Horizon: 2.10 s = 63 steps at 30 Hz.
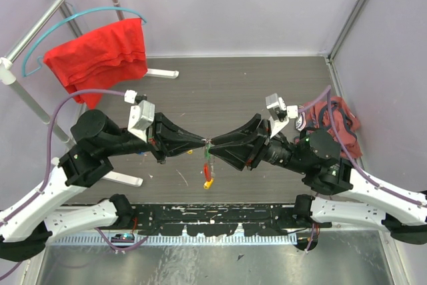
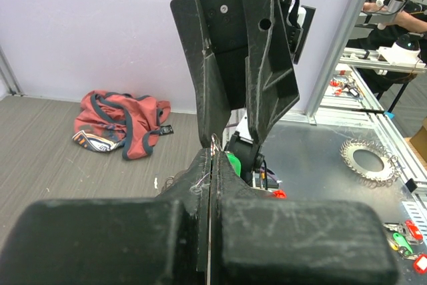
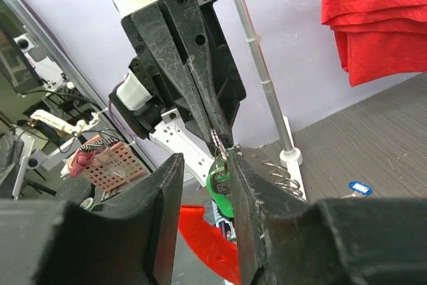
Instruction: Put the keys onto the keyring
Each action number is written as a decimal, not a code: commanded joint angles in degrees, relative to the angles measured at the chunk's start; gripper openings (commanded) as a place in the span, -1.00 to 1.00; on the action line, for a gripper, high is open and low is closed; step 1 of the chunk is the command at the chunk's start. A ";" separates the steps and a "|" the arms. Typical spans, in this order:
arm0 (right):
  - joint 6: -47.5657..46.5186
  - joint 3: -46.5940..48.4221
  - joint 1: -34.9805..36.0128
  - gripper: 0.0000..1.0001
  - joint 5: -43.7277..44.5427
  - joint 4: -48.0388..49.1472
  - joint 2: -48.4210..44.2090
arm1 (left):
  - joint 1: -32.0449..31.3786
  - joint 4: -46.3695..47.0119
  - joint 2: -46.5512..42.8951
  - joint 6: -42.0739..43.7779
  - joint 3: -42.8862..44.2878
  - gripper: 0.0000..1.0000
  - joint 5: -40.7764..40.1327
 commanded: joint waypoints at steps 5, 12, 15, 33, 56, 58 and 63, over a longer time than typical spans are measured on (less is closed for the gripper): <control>0.04 0.29 0.26 -0.37 0.55 2.91 -1.76 | -0.18 2.74 -0.75 -0.50 0.54 -1.00 -0.33; 0.26 0.50 0.27 -0.40 0.44 3.02 -1.18 | -0.18 2.74 -0.68 -0.70 0.62 -1.00 0.06; 0.35 0.51 0.24 -0.42 0.61 3.18 -1.16 | -0.18 2.74 -0.64 -0.78 0.72 -1.00 0.23; 1.51 1.79 0.22 -0.98 4.99 -2.68 -0.70 | -0.19 4.72 -0.94 -1.17 0.98 -1.00 0.07; 0.35 4.87 0.27 -0.61 2.93 -6.72 3.47 | -0.17 5.46 0.42 -1.05 1.59 -1.00 0.32; -0.50 5.15 0.25 -0.58 3.37 -6.93 3.32 | -0.16 5.51 0.31 -1.03 1.59 -1.00 0.24; -4.14 5.36 0.23 -0.49 4.39 -7.37 0.57 | -0.17 5.16 0.01 -1.05 1.39 -1.00 0.06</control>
